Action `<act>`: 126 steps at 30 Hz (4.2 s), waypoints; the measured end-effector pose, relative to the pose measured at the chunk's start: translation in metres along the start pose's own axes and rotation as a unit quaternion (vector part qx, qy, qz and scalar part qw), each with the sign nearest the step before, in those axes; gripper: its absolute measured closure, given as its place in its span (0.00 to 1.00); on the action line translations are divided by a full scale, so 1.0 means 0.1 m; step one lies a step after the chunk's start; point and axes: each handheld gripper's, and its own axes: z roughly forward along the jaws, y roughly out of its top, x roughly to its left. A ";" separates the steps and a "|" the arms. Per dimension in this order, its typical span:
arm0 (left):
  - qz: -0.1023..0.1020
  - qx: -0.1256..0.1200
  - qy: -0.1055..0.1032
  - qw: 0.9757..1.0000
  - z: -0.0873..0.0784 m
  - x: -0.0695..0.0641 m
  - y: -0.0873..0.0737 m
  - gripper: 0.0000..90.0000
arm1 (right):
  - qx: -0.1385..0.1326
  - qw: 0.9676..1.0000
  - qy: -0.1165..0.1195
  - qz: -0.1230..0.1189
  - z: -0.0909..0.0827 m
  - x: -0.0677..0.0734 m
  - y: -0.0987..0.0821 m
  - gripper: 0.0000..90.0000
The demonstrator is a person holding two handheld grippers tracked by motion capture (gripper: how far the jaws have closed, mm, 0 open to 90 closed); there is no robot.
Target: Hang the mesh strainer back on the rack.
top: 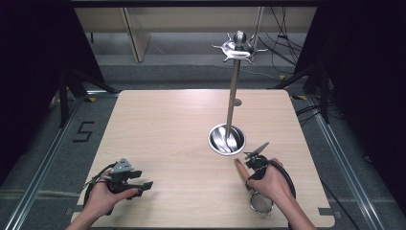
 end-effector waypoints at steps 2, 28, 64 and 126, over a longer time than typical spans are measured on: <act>-0.001 -0.003 -0.003 1.000 0.00 0.00 0.00 0.35 | -0.018 1.000 -0.005 -0.002 0.01 0.00 -0.01 0.78; -0.001 -0.006 -0.002 1.000 -0.02 0.00 -0.01 0.35 | -0.111 0.994 -0.002 0.017 -0.19 0.01 -0.18 0.78; 0.001 0.000 -0.004 1.000 -0.01 0.01 0.00 0.35 | -0.291 0.957 -0.009 -0.018 -0.62 -0.17 -0.29 0.78; -0.009 0.005 -0.002 1.000 0.00 0.01 0.00 0.35 | -0.478 0.877 -0.016 -0.043 -1.28 -0.07 -0.32 0.78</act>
